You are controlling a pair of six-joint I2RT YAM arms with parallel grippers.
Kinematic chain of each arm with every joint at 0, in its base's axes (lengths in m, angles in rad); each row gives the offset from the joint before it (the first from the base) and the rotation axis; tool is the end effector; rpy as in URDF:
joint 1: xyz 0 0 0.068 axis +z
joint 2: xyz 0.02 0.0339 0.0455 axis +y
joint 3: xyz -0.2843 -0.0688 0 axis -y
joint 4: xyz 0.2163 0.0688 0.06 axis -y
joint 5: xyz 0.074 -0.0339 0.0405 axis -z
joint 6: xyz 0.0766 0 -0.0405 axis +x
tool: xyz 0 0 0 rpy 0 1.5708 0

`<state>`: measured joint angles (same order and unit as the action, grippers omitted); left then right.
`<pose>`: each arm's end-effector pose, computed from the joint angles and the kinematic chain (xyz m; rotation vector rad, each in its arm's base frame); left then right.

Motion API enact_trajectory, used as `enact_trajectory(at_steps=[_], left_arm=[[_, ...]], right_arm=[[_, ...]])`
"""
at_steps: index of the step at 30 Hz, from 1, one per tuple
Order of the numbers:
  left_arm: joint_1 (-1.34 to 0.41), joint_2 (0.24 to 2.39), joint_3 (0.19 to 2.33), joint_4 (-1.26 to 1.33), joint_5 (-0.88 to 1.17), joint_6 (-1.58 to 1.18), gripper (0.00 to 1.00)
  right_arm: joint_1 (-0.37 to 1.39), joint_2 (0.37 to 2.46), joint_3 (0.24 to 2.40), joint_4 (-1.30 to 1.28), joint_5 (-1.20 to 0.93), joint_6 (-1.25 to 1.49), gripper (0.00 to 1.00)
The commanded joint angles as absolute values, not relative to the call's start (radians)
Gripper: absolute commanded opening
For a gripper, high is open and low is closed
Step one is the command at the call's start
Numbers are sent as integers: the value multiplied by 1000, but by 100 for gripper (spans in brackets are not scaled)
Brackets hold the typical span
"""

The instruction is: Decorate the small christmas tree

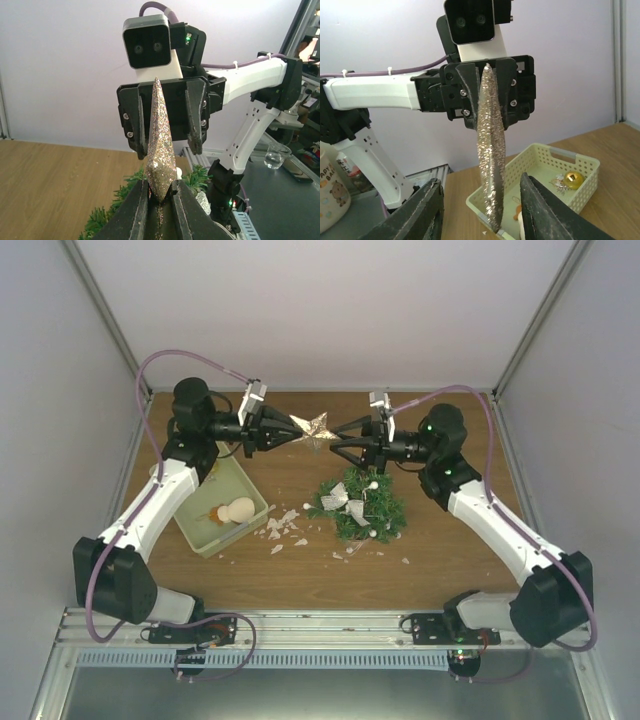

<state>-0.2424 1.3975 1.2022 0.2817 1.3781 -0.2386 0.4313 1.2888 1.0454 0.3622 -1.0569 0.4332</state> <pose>0.2568 -0.1409 0.4181 1.1610 1.2877 -1.3669 0.2230 0.1760 0.4059 -0.9325 1.4209 1.4229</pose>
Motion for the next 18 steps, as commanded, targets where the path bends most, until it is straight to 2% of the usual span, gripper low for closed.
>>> enact_trajectory(at_steps=[1, 4, 9, 18], left_arm=[[-262, 1414, 1226, 284, 1361, -208, 0], [-273, 1415, 1230, 282, 1350, -204, 0], [-294, 1423, 1245, 285, 1341, -207, 0], [-306, 1439, 1251, 285, 1332, -213, 0]], right_arm=[[438, 1316, 1055, 430, -1074, 466, 40], [444, 1332, 1066, 438, -1072, 472, 33], [451, 1348, 1091, 442, -1071, 474, 29], [459, 1362, 1098, 443, -1068, 472, 15]])
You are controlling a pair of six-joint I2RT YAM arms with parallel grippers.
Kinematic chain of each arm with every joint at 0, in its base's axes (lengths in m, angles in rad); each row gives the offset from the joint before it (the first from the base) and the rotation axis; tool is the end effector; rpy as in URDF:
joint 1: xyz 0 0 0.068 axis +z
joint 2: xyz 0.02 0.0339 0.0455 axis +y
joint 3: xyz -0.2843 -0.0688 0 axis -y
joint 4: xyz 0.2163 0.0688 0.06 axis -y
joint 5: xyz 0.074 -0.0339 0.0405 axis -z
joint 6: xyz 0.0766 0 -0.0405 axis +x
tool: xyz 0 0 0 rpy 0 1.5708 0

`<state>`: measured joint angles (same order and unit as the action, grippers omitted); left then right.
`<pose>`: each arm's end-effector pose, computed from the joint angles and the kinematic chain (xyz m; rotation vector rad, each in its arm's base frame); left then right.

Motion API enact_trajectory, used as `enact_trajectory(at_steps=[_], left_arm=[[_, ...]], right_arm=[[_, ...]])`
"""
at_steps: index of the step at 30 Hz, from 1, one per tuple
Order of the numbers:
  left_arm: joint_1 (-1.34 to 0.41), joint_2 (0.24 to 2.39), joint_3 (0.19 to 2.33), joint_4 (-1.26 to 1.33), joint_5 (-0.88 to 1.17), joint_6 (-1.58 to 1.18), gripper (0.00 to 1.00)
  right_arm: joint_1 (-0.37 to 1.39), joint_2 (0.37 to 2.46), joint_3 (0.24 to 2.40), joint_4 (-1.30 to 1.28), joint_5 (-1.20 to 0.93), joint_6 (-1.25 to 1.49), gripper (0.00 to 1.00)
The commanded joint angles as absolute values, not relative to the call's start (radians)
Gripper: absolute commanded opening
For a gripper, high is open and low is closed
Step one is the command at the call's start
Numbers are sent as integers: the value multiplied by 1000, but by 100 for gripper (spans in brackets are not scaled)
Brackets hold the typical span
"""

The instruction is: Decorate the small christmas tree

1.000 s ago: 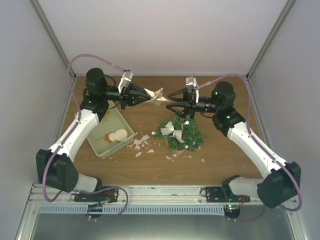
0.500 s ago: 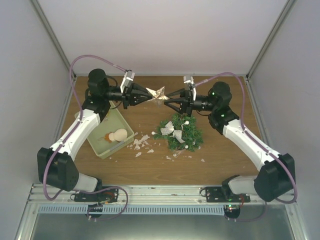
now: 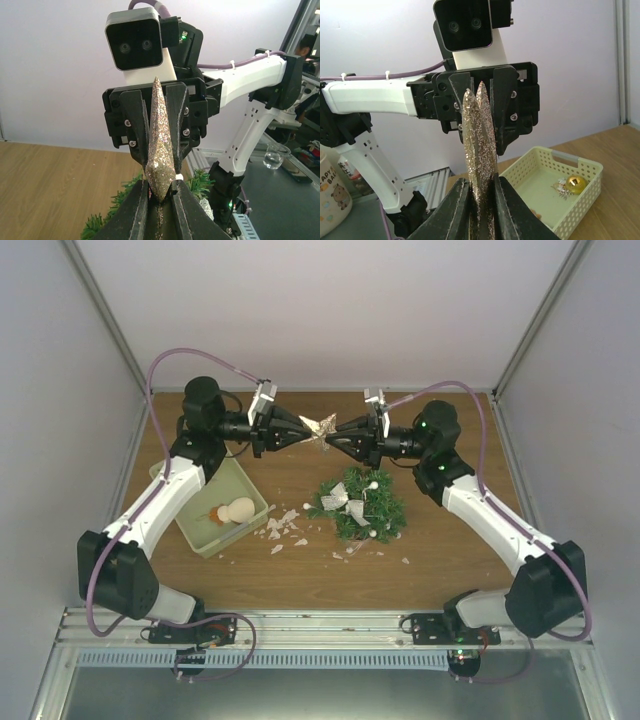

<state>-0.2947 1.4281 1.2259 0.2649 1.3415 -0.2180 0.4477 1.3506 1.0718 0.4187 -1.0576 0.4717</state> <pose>0.2604 -0.1570 0.4160 1.1732 1.2853 -1.3792 0.2351 0.1869 0.4047 -0.9300 1.4197 1.4566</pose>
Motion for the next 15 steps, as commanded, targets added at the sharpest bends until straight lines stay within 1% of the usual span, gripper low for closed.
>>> enact_trajectory(at_steps=[1, 4, 5, 7, 10, 11, 12, 15], left_arm=[[-306, 1440, 1253, 286, 1330, -215, 0], [-311, 1447, 1259, 285, 1328, -222, 1], [-312, 1450, 1261, 282, 1329, -222, 4], [-312, 1457, 1267, 272, 1330, -218, 13], [-312, 1460, 1277, 236, 1329, -193, 19], [-312, 1459, 1282, 217, 1326, -177, 23], [-312, 1457, 1291, 181, 1322, -149, 27], [-305, 1445, 1334, 49, 1295, -33, 32]], right_arm=[[460, 1363, 1099, 443, -1070, 472, 14], [463, 1365, 1101, 443, -1071, 472, 10], [465, 1365, 1103, 443, -1071, 471, 8], [467, 1363, 1103, 443, -1073, 471, 6], [468, 1351, 1104, 431, -1069, 467, 1], [468, 1344, 1108, 419, -1064, 462, 0], [469, 1336, 1117, 393, -1056, 451, 1], [467, 1313, 1180, 230, -1010, 379, 1]])
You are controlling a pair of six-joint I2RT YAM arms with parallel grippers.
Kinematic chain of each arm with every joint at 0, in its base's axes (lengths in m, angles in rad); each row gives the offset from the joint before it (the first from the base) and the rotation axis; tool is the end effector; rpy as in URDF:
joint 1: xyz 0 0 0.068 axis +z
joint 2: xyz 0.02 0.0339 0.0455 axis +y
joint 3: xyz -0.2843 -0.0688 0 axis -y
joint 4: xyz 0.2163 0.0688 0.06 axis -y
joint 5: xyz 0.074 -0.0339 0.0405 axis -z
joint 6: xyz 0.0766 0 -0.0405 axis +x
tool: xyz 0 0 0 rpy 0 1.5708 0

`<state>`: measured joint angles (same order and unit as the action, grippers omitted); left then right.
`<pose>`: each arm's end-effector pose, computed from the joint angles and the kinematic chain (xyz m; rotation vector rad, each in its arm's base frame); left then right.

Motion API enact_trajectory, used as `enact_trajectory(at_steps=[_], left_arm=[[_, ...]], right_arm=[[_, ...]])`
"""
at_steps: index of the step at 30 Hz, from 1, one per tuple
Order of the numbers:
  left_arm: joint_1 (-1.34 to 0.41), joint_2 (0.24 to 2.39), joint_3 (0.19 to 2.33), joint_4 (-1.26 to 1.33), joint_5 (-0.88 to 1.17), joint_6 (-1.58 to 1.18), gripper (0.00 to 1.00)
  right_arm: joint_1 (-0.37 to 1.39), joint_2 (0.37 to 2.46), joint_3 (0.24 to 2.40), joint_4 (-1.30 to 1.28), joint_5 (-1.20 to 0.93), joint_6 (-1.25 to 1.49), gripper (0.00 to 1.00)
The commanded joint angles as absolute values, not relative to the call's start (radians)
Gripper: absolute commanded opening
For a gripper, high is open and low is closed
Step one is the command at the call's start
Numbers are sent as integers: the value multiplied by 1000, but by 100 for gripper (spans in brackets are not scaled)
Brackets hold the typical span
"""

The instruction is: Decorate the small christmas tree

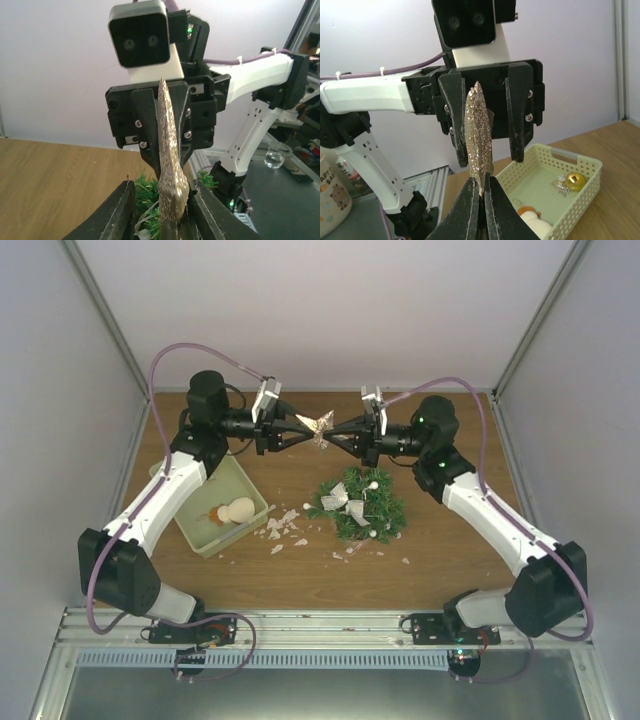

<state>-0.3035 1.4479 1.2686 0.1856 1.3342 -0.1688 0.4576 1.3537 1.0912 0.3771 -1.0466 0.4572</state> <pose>0.2646 -0.1609 0.4167 1.1803 1.2991 -1.3771 0.2352 0.1897 0.4058 -0.9296 1.4358 1.4547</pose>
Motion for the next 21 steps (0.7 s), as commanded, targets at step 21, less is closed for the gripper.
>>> enact_trajectory(at_steps=[21], left_arm=[[-100, 1278, 1400, -266, 1150, 258, 68]], right_arm=[[467, 1197, 1768, -1099, -288, 137, 1]])
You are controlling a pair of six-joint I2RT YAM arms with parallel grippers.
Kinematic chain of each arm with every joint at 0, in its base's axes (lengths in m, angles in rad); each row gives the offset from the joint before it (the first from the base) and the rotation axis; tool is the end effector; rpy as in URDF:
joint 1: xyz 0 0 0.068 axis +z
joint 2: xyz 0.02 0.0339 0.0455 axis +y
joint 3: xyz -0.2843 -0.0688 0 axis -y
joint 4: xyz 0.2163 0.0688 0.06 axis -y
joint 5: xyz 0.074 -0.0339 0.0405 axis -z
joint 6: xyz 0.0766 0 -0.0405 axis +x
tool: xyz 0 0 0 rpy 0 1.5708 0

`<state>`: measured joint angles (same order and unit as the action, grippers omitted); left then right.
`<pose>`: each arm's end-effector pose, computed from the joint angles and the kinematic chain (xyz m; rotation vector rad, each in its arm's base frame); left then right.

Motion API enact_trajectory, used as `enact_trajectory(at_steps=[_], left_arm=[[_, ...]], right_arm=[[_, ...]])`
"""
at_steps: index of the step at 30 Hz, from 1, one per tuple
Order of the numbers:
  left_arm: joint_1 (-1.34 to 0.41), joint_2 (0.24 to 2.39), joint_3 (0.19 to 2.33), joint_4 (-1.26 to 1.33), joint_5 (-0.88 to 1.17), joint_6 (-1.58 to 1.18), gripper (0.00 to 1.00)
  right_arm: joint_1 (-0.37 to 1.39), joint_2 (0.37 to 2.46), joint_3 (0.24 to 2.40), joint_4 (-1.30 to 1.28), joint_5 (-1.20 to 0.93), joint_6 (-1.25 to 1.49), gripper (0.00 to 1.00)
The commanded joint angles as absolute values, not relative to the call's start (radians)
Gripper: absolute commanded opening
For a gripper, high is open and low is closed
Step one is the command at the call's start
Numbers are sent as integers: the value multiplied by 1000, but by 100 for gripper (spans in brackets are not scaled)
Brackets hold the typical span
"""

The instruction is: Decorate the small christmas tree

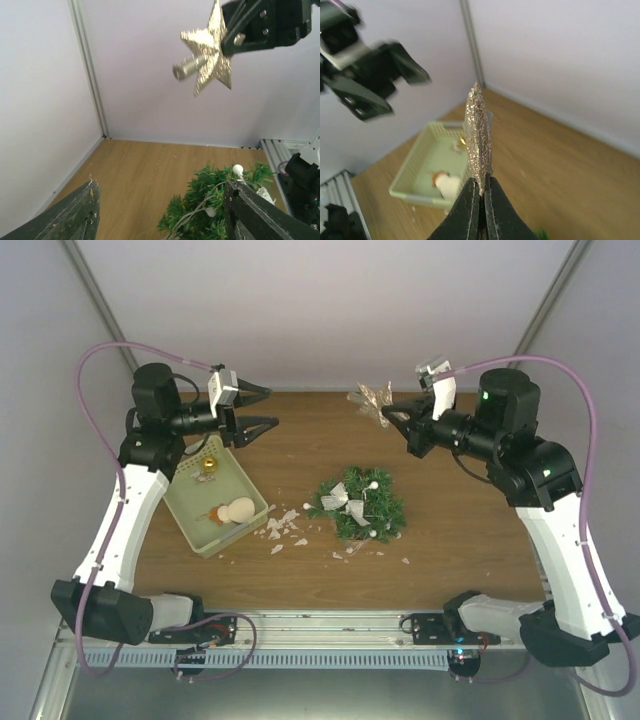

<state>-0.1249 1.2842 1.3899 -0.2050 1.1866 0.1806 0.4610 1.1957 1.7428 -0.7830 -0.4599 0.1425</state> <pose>0.2398 -0.1017 0.4585 1.0910 1.2931 -0.9370 0.1712 0.1230 0.5085 -0.6241 1.7549 0.8384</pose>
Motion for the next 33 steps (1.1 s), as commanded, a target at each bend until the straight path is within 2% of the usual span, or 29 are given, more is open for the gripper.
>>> enact_trajectory(at_steps=[1, 8, 25, 33], left_arm=[[-97, 1280, 1398, -267, 1150, 259, 68], [-79, 1303, 1382, -277, 1152, 256, 68], [-51, 1257, 1345, -287, 1148, 302, 69], [-46, 1250, 1343, -282, 1158, 287, 69]], right_arm=[[467, 1195, 1773, -1126, -269, 147, 1], [467, 1173, 1754, -1326, -146, 242, 1], [468, 944, 1471, -1327, -248, 535, 1], [466, 921, 1423, -1327, -229, 590, 1]])
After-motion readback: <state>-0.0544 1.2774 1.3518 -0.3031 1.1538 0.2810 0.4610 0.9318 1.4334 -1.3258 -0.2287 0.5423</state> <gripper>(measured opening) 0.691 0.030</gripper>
